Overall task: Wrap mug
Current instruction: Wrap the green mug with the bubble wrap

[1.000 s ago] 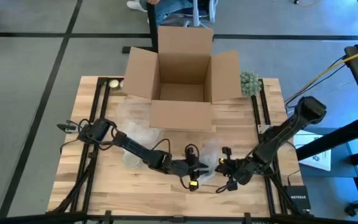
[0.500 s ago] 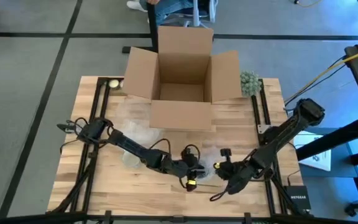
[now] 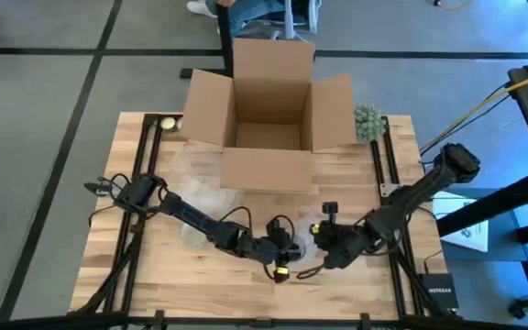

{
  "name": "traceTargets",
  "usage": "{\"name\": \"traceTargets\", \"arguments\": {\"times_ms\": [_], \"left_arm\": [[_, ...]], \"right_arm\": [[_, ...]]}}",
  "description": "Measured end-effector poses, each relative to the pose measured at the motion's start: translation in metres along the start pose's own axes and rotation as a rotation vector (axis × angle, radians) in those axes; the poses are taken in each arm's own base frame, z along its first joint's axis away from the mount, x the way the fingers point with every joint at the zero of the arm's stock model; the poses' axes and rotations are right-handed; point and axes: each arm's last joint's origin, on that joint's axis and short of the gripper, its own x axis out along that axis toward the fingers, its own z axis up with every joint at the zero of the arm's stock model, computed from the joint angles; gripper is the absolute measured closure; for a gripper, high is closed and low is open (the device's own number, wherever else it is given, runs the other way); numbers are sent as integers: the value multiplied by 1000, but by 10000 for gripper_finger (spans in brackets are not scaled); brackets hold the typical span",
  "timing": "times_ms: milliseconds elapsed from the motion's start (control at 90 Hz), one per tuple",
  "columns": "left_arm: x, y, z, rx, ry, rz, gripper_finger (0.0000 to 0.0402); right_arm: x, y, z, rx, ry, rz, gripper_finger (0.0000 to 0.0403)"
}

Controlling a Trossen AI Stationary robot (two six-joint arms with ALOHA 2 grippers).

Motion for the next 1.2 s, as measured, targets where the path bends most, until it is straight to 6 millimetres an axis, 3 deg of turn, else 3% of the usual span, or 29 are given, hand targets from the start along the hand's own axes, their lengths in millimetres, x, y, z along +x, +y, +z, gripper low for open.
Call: {"name": "traceTargets", "arguments": {"times_ms": [222, 489, 656, 978, 1200], "left_arm": [[0, 1, 0, 1, -5, 8, 324], [1, 1, 0, 8, -7, 14, 324], [-1, -2, 4, 43, -8, 10, 324], [-30, -11, 28, 110, -23, 43, 324], [-37, -7, 39, 104, -75, 120, 324]], "right_arm": [[0, 8, 9, -36, -64, 153, 402], [26, 19, 3, -49, 11, 126, 402], [30, 21, 0, -49, 33, 133, 402], [31, 21, 0, -50, 24, 105, 402], [31, 21, 0, -59, 18, 99, 402]]}}
